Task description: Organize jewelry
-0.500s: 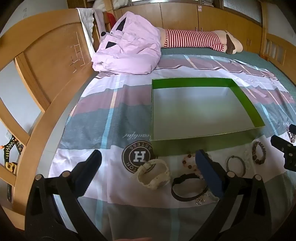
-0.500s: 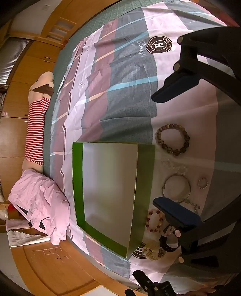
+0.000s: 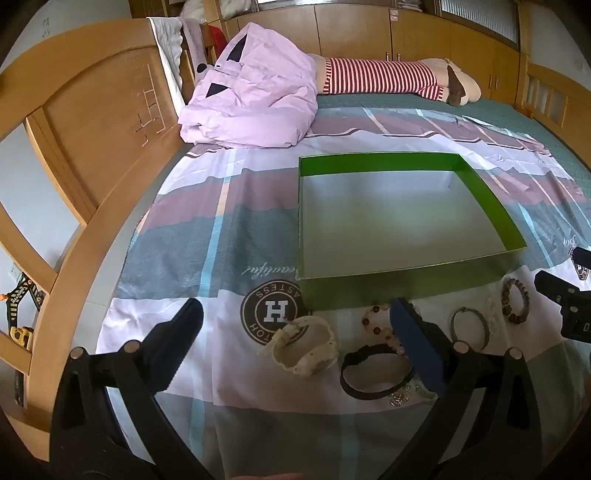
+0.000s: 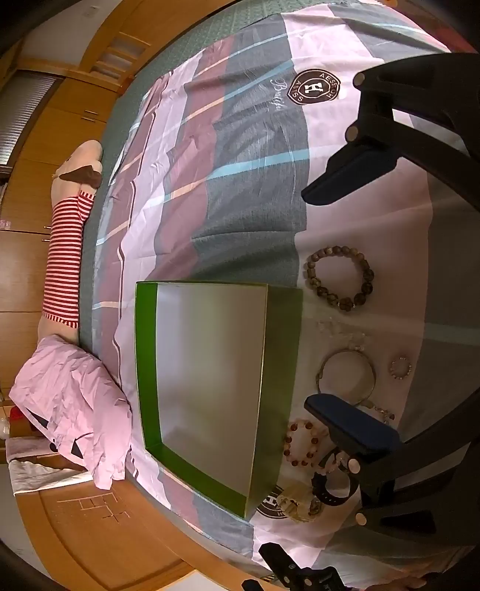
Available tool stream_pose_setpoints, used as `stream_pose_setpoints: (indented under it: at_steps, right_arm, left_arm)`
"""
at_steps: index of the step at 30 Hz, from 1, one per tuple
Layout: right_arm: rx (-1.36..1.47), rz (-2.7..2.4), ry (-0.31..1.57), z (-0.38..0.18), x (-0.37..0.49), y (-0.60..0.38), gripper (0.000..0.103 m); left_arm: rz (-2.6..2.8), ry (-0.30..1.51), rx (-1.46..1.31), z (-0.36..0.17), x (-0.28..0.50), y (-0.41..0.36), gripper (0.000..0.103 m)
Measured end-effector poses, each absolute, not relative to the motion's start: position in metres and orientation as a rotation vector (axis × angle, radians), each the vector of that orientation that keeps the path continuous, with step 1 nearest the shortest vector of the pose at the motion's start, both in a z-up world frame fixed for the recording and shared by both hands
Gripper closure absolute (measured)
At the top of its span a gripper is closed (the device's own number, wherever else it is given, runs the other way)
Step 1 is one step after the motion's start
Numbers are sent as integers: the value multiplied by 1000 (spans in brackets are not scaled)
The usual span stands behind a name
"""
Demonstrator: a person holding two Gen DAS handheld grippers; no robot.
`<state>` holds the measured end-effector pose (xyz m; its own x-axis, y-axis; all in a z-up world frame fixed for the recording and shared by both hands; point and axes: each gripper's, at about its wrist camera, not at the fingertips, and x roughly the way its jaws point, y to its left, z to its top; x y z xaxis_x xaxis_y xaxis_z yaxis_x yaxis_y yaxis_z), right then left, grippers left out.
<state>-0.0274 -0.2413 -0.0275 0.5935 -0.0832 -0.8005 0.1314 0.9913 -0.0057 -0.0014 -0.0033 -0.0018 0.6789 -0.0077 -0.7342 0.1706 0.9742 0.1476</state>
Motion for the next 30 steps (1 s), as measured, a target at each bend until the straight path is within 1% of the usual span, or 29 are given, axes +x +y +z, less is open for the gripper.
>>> stream_pose_setpoints:
  at_steps: [30]
  right_arm:
    - [61, -119, 950, -30, -24, -242, 1]
  left_arm:
    - [-104, 841, 185, -5, 2, -2, 2]
